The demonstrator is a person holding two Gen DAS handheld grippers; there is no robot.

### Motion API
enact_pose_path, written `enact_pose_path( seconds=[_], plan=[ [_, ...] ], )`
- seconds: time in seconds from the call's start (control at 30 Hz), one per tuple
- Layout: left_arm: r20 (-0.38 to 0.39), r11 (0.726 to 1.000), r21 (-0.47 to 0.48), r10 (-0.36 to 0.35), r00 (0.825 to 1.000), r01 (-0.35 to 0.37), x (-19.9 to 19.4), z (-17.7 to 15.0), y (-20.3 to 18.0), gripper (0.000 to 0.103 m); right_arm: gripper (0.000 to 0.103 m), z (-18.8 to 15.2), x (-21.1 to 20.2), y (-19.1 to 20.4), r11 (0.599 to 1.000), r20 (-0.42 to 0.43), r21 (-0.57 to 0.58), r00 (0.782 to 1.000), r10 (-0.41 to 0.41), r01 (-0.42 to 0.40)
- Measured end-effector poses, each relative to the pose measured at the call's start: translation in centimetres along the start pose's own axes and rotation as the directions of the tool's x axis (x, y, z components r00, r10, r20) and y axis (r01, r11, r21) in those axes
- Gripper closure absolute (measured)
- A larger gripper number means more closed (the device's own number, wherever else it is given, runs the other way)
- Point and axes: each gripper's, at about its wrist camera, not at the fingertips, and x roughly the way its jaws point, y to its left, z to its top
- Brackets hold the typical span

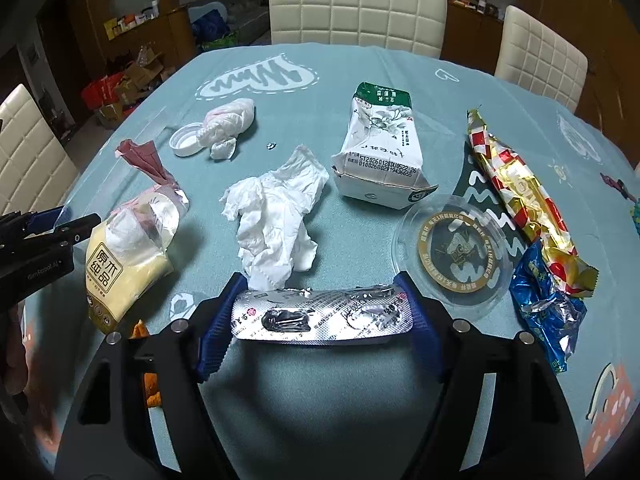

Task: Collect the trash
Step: 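Grasp the clear plastic tray with the left tool while the right tool grasps the silver blister pack, then carry the tray and blister pack to the clear bin and release both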

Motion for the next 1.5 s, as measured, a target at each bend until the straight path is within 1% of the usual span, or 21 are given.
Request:
enact_pose_path(
  seconds=[0.23, 0.47, 0.73, 0.93, 1.17, 1.4, 1.5],
  plan=[
    [0.032, 1.0, -0.009, -0.001, 1.0, 0.001, -2.0, -0.6, 0.2, 0.053, 0.028, 0.0, -1.7, 0.4, 1.0, 0.027, -0.009, 1.0, 0.005, -0.005],
    [0.065, 1.0, -0.02, 0.007, 0.998, -0.006, -4.6, -1.8, 0.6, 0.053, 0.028, -0.5, -4.0, 1.7, 0.999, 0.064, -0.046, 0.998, 0.024, -0.021],
    [0.1, 0.999, -0.039, 0.03, 0.995, -0.026, -7.9, -4.1, 1.3, 0.053, 0.028, -1.1, -6.5, 3.5, 0.994, 0.1, -0.096, 0.993, 0.067, -0.057],
    [0.118, 0.996, -0.067, 0.058, 0.991, -0.05, -9.9, -5.7, 2.8, 0.053, 0.028, -1.0, -7.9, 5.9, 0.984, 0.128, -0.15, 0.986, 0.111, -0.092],
    [0.114, 0.987, -0.132, 0.104, 0.988, -0.088, -11.3, -7.5, 5.2, 0.053, 0.028, -1.0, -8.8, 8.9, 0.964, 0.127, -0.227, 0.977, 0.17, -0.138],
    [0.099, 0.97, -0.202, 0.155, 0.983, -0.133, -12.3, -9.3, 7.8, 0.053, 0.028, -1.0, -9.2, 12.2, 0.934, 0.115, -0.302, 0.966, 0.232, -0.189],
    [0.09, 0.961, -0.23, 0.179, 0.98, -0.155, -12.7, -10.0, 8.8, 0.053, 0.028, -1.0, -9.3, 13.9, 0.915, 0.107, -0.343, 0.958, 0.264, -0.214]
  ],
)
